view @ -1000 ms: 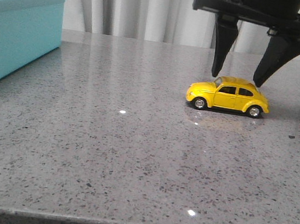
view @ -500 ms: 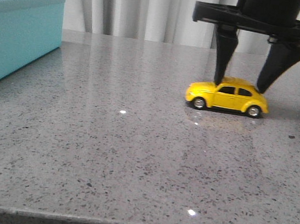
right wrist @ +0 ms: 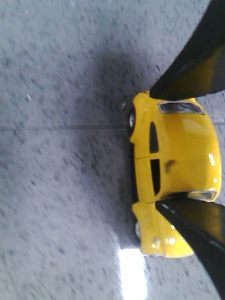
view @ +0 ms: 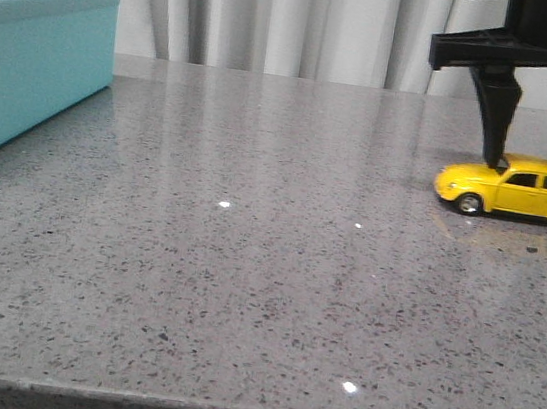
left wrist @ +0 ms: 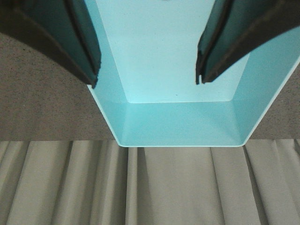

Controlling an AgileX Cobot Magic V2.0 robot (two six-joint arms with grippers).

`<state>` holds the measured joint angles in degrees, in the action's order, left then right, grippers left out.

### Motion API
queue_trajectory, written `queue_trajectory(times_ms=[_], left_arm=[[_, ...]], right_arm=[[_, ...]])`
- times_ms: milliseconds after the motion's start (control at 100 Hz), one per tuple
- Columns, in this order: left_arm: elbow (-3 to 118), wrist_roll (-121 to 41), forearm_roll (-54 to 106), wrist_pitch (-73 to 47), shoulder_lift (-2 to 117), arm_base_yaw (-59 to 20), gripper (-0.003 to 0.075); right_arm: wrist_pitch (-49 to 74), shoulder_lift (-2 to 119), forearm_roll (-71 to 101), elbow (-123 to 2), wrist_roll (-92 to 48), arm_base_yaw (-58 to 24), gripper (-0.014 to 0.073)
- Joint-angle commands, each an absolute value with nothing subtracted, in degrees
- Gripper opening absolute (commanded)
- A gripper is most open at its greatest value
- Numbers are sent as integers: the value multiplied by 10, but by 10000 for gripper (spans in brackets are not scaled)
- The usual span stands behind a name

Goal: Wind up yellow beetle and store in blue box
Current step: 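Push the yellow beetle with the right gripper toward the blue box, then lower the left gripper onto the beetle and close on it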

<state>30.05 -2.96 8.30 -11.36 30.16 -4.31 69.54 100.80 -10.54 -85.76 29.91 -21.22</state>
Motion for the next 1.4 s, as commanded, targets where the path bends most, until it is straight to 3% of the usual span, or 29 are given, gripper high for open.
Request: queue_trajectory(times_ms=[0,180,750,1140,1390], left_arm=[[321,-27,89,-65,307,-48,431],[321,-27,89,-65,307,-48,431],[321,-27,89,-65,307,-48,431],[338,-54,80,-91,312,-49,431],[392,-88,80,-135,379,-96,432]], right_arm=[[747,991,-144,-869,297,-197,456],[754,976,-149,-869,296,-195,456],[685,754,-110,-864,262,-228,456],[580,662,-106,-742,260,-228,456],[558,612,-90,-706,260,-228,456]])
